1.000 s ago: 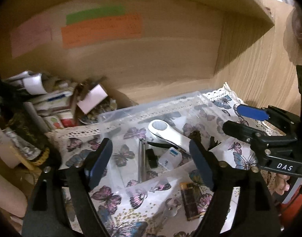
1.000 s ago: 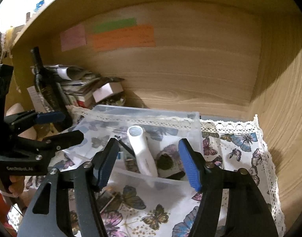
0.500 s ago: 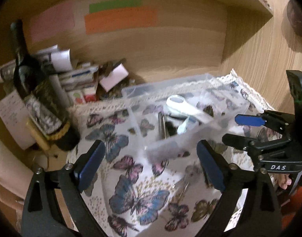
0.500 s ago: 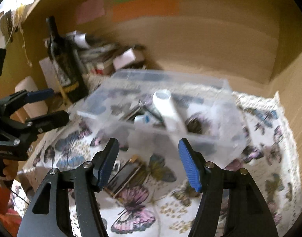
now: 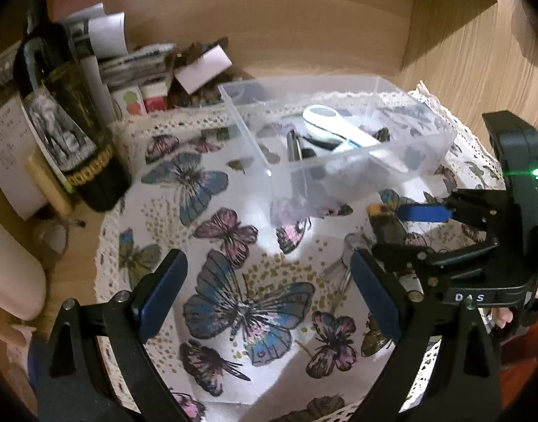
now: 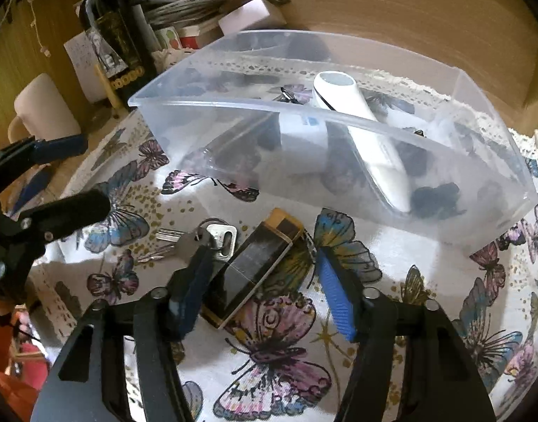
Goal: Organize rigid objects
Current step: 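Grasp the black-and-gold box with the right tool while the left tool grasps the keys, then carry the black-and-gold box and keys into the clear box and release both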
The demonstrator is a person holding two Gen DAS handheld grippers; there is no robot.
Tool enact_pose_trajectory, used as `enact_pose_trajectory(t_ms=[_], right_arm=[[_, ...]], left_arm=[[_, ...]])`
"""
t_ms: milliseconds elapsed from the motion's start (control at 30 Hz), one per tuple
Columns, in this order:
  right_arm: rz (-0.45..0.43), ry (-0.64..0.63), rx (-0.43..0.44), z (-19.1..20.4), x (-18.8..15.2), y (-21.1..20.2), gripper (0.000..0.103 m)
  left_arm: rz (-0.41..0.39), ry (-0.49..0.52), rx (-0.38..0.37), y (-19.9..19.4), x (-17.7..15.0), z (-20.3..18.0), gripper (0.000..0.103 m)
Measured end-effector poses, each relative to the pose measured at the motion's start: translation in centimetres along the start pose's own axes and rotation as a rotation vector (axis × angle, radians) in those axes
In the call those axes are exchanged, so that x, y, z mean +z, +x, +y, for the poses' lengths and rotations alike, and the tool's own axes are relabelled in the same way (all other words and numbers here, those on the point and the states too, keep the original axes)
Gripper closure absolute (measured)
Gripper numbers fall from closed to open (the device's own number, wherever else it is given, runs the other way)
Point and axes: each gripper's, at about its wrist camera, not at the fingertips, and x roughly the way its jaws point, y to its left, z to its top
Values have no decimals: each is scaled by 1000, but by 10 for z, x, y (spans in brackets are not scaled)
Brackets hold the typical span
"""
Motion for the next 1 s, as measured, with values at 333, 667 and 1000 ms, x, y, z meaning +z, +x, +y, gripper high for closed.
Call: enact_pose_trajectory(t_ms=[333,667,1000], right_arm=[[-28,-15,-22,-3,1,-6,82],[-57,16,-41,-20,-11,-21,81],[-110,63,-17,-31,-13,-36,81]], left_arm=[[100,53,-44,29,1,-26,10],[141,149,-84,54,11,-61,38],[136,164,-142,58,15,-69,74]])
